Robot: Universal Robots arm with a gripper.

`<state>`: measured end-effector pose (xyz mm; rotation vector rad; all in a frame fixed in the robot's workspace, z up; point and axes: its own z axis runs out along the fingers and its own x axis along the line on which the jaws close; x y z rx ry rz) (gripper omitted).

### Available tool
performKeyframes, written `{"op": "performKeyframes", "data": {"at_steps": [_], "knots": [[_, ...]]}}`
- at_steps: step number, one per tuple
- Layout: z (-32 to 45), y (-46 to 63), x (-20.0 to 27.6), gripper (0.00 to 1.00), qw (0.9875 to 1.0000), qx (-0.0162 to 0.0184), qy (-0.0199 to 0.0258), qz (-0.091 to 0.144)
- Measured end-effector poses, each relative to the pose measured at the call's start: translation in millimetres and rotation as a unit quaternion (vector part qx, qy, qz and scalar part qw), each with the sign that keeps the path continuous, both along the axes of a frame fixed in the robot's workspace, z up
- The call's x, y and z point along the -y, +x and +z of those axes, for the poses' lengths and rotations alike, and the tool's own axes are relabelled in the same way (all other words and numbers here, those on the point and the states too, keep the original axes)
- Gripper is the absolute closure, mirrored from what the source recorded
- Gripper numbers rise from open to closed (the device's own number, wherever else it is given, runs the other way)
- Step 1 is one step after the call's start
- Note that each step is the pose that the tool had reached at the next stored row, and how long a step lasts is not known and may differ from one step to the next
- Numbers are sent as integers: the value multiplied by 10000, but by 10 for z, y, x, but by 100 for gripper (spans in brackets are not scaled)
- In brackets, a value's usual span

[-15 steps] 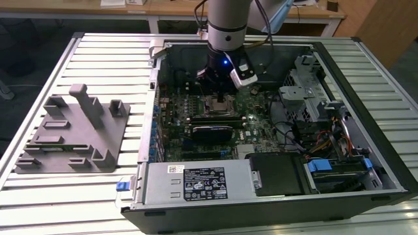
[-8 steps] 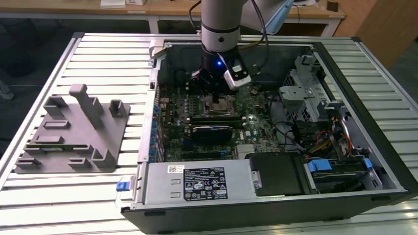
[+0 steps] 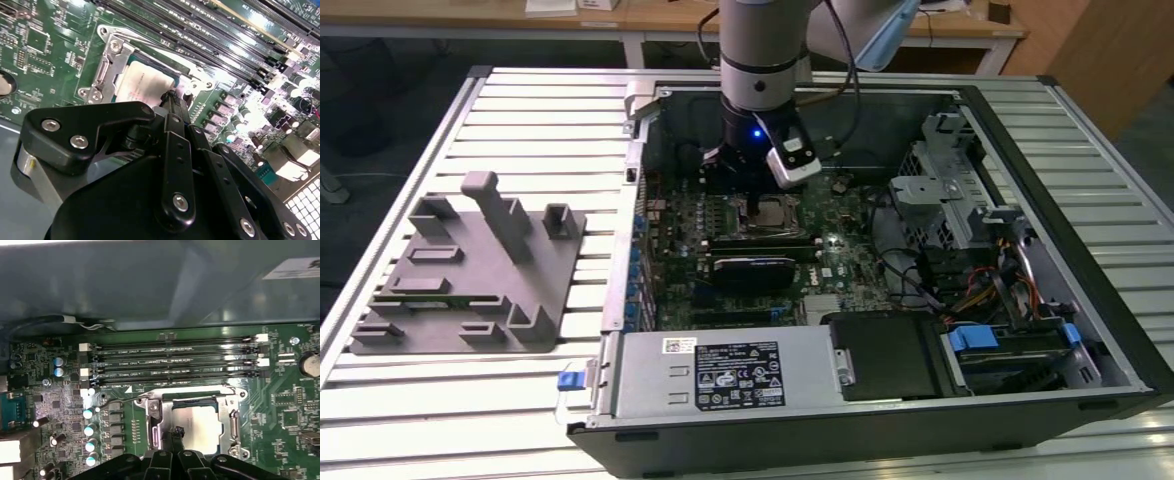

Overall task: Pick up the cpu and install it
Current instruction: 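Close the cpu cover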

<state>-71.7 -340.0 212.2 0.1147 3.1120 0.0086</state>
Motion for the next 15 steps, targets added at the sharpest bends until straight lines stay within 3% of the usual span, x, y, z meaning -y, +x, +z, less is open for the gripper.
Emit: {"op": "performKeyframes", "data": {"at_steps": [15], "knots": [[-86, -54, 0, 89, 10000, 6, 18, 31]]}}
